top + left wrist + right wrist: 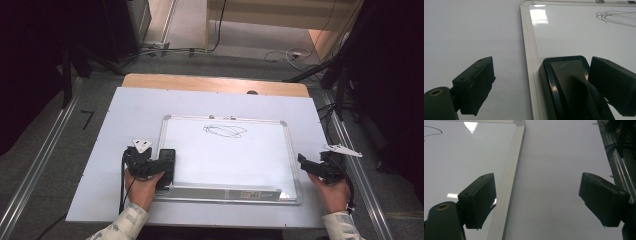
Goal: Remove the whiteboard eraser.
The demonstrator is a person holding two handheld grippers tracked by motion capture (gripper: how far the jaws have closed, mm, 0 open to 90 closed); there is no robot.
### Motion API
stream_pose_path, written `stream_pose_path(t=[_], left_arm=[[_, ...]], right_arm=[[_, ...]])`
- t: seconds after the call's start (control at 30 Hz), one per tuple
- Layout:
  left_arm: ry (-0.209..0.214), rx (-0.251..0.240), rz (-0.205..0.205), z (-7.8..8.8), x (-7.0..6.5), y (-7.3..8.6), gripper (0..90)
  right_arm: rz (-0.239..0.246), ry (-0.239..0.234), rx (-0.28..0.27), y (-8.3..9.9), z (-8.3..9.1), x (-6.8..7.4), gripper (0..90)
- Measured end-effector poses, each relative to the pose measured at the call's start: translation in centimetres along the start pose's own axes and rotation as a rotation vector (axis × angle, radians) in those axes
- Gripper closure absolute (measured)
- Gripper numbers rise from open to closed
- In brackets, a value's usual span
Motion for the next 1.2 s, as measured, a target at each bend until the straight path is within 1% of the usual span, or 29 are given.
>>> stream_pose_path(t=[0.23, 0.4, 0.47, 0.7, 0.83, 0.97, 1.13, 1.2], left_arm=[[0.001, 0.008, -0.016, -0.2, -0.5, 0.2, 7.4], [0.005, 0.004, -0.022, -0.2, -0.9, 0.2, 7.6], [0.006, 0.009, -0.032, -0.2, -1.0, 0.3, 7.7], [0.011, 0.017, -0.049, -0.4, -1.5, 0.6, 9.7], [0.013, 0.016, -0.065, -0.4, -1.8, 0.7, 12.2], [0.015, 0.015, -0.082, -0.4, -2.0, 0.8, 16.8], [0.021, 0.028, -0.108, -0.4, -2.1, 1.1, 22.6], [0.019, 0.029, -0.118, -0.5, -2.2, 1.1, 23.1]], right_arm=[[0.001, -0.001, 0.001, 0.0, 0.0, 0.1, 12.9], [0.002, -0.001, 0.002, 0.0, -0.1, 0.1, 12.9], [0.005, -0.001, 0.003, 0.0, -0.1, 0.1, 12.9], [0.005, -0.001, 0.003, 0.0, -0.1, 0.1, 12.9], [0.005, -0.001, 0.003, 0.0, -0.1, 0.1, 12.9], [0.004, -0.002, 0.002, 0.0, 0.0, 0.1, 12.9], [0.005, -0.002, 0.003, 0.0, 0.0, 0.1, 12.9], [0.005, -0.002, 0.002, 0.0, 0.0, 0.1, 12.9]])
Point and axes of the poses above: each handheld gripper's, and its own axes: z roughly backward along the jaws, y roughly out of its underside, x roughly to its left, the point moved 9 cm from there along -z, roughly forward along the jaws, and after that the axes turned 8 degrees about -y, right-handed, at the moved point
